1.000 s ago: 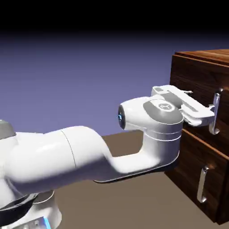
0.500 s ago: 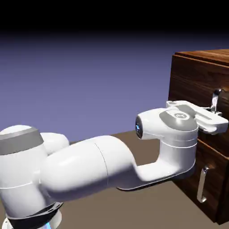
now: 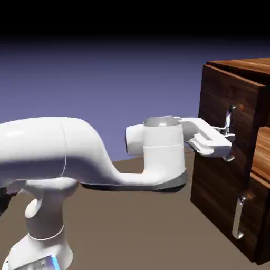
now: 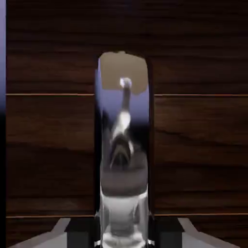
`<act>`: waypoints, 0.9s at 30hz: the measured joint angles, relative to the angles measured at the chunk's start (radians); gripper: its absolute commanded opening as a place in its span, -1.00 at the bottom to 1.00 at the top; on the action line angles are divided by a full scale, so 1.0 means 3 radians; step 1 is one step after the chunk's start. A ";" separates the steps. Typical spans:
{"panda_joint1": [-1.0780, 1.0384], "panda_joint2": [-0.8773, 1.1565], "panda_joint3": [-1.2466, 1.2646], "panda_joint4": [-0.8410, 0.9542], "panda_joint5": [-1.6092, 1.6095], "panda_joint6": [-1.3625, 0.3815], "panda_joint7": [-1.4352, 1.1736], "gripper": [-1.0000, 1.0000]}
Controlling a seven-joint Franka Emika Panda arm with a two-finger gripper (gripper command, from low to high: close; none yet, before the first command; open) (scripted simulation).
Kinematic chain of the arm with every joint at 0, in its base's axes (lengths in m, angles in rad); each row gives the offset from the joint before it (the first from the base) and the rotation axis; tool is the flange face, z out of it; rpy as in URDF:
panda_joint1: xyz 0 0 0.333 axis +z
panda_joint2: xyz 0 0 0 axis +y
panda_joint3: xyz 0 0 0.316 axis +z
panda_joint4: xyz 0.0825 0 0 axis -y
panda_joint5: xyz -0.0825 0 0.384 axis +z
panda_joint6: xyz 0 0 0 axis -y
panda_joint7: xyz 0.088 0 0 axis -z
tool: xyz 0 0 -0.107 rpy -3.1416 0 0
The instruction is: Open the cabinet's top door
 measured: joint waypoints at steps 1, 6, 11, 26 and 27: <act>-0.0118 0.0098 0.0103 -0.0049 0.0000 -0.0025 0.0132 -1.00; -0.0710 0.0371 0.0657 -0.0335 0.0176 -0.0195 0.0479 -1.00; -0.1257 0.0745 0.1188 -0.0349 0.0046 -0.0100 0.1108 -1.00; -0.2154 0.0067 0.2701 -0.1358 0.2124 -0.1009 0.0131 -1.00; -0.2163 0.0023 0.2794 -0.1404 0.2268 -0.1083 0.0078 -1.00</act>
